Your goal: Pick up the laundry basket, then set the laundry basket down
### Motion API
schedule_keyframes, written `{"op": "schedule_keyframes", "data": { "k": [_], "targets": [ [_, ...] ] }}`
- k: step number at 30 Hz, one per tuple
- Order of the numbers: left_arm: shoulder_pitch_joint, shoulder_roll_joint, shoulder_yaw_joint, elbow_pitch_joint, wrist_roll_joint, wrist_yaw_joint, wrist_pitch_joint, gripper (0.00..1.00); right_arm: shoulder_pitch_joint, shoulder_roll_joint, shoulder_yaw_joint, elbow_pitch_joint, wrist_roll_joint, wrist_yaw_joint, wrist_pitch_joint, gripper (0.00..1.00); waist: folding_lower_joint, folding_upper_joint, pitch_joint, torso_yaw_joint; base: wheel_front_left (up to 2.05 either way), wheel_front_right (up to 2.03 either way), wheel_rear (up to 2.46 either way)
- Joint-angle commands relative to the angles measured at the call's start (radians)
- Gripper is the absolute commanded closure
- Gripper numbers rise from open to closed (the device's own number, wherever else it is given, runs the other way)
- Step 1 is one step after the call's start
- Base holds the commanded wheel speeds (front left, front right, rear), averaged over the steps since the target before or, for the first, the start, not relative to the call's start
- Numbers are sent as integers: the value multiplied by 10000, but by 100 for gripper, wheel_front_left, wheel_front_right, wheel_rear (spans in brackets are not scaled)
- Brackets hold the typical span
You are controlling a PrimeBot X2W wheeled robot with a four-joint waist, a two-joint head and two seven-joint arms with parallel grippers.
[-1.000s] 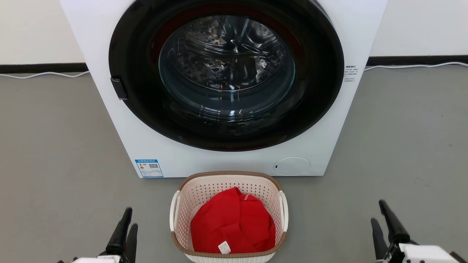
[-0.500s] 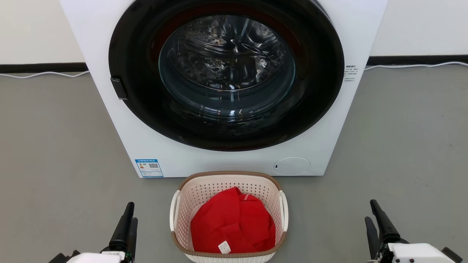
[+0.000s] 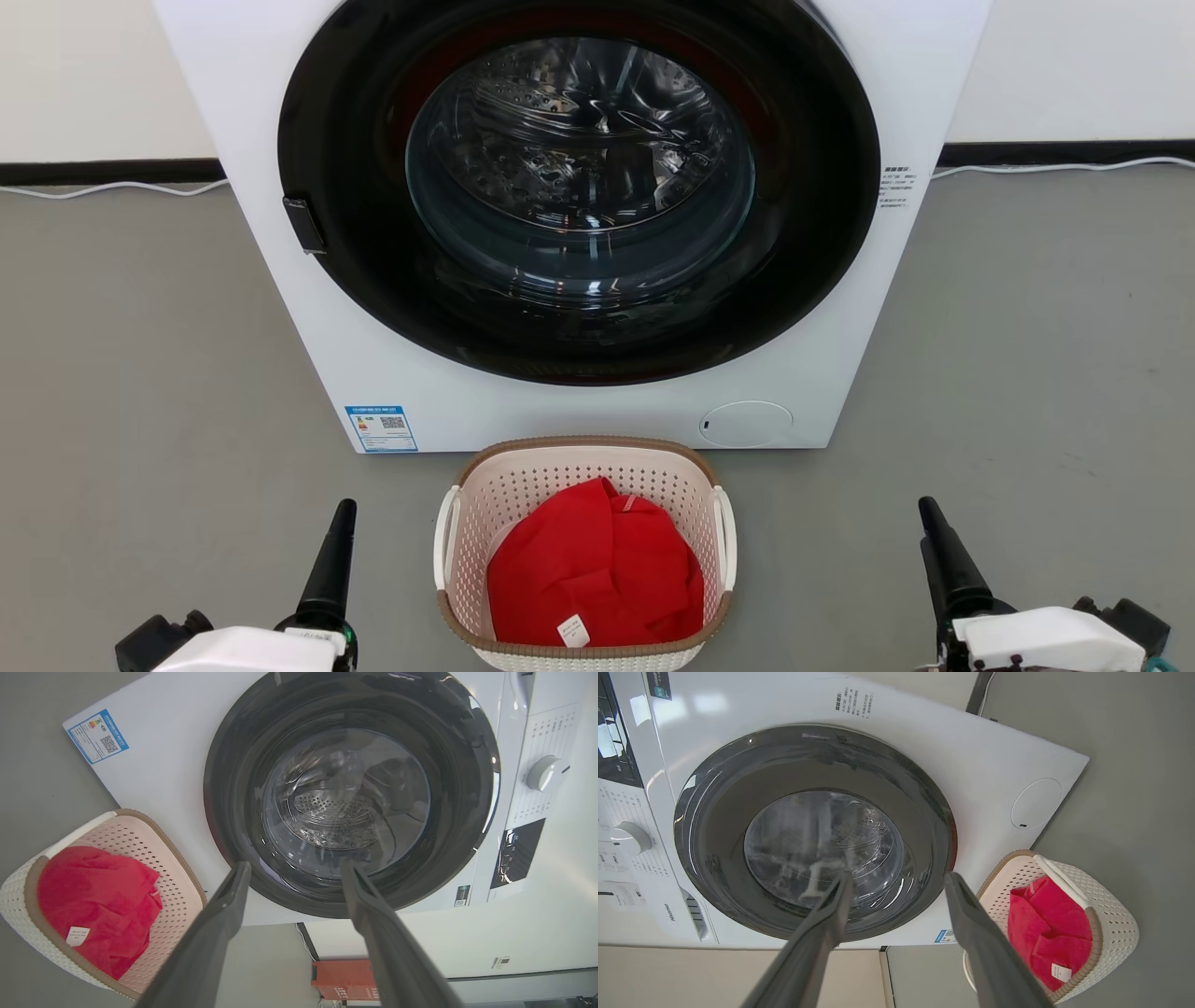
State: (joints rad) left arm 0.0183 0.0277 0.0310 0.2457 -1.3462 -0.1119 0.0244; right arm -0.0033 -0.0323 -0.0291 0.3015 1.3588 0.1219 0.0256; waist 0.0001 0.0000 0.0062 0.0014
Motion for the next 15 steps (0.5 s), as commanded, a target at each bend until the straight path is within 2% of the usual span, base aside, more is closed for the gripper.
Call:
{"op": "schedule_keyframes", "data": {
  "k": [1,15],
  "targets": [
    [-229,62,20,-430,577,115,-149,0,-438,-101,169,-364,-518,29,-182,0,-1,0,0,1,0,0,0],
    [-97,86,-401,-794,3142,490,-559,0,-409,-112,735,-520,-2763,38,-589,0,-1,0,-24,-3,0,0,0]
  ]
}}
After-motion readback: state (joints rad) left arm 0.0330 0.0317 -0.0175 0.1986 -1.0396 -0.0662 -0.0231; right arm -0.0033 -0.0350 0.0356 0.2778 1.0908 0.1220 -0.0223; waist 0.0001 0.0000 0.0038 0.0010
